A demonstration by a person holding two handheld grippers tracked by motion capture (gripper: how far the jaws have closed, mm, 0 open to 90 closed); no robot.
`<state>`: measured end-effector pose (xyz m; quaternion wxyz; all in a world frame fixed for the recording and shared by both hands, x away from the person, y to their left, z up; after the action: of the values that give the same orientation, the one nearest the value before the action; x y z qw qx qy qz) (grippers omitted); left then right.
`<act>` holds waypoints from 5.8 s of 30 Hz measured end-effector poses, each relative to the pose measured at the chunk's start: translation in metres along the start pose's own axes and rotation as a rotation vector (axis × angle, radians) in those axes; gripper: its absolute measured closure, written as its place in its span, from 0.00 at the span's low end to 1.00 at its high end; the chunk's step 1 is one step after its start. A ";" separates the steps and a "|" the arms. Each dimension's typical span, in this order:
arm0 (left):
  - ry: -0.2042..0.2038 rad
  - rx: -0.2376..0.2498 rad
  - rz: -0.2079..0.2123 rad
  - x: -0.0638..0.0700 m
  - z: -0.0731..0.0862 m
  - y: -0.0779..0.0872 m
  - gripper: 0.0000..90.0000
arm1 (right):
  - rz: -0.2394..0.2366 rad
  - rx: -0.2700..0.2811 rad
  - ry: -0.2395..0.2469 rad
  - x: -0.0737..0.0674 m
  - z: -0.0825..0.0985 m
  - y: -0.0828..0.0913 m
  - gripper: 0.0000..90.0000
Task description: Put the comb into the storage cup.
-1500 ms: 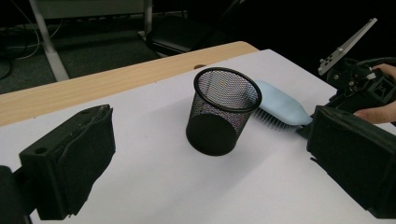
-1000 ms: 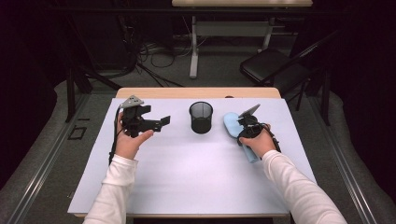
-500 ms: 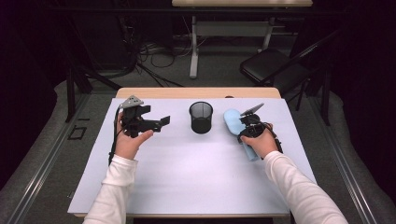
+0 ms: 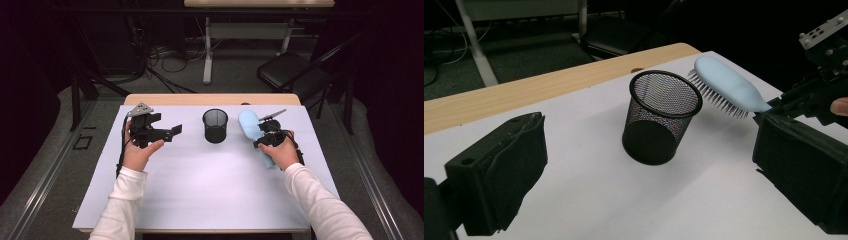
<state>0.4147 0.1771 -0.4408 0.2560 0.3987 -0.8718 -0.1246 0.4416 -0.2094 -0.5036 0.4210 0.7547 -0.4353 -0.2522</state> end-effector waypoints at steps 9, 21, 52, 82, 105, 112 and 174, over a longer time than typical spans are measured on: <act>-0.002 0.003 0.007 0.003 0.001 0.003 0.01 | -0.007 0.098 0.009 -0.001 0.002 0.015 0.77; -0.004 0.006 0.011 0.006 0.002 0.005 0.01 | 0.001 0.179 0.036 -0.001 0.004 0.036 0.77; 0.006 0.017 0.036 0.012 0.002 0.008 0.01 | 0.036 0.373 0.109 -0.028 0.013 0.050 0.77; -0.029 -0.011 0.086 0.029 0.003 0.008 0.01 | 0.071 0.482 0.212 -0.056 0.028 0.060 0.77; -0.063 -0.050 0.155 0.049 0.006 0.001 0.02 | 0.086 0.546 0.334 -0.084 0.034 0.061 0.77; -0.061 -0.061 0.182 0.052 0.006 0.001 0.02 | 0.075 0.553 0.367 -0.093 0.035 0.059 0.77; 0.026 -0.079 0.382 0.067 0.008 -0.001 0.14 | 0.026 0.670 0.511 -0.140 0.047 0.057 0.77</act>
<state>0.3742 0.1255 -0.4251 0.3017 0.2170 -0.9227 -0.1026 0.3118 -0.1223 -0.4773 0.2497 0.8828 -0.3841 0.1040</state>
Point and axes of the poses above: each handheld gripper's, and its own axes: y roughly backward along the jaws, z roughly out of its underside, x roughly to its right, the point moved 1 cm from there along -y, roughly forward along the jaws, and after that the axes turned 11 degrees about y, right-handed, at the moved point
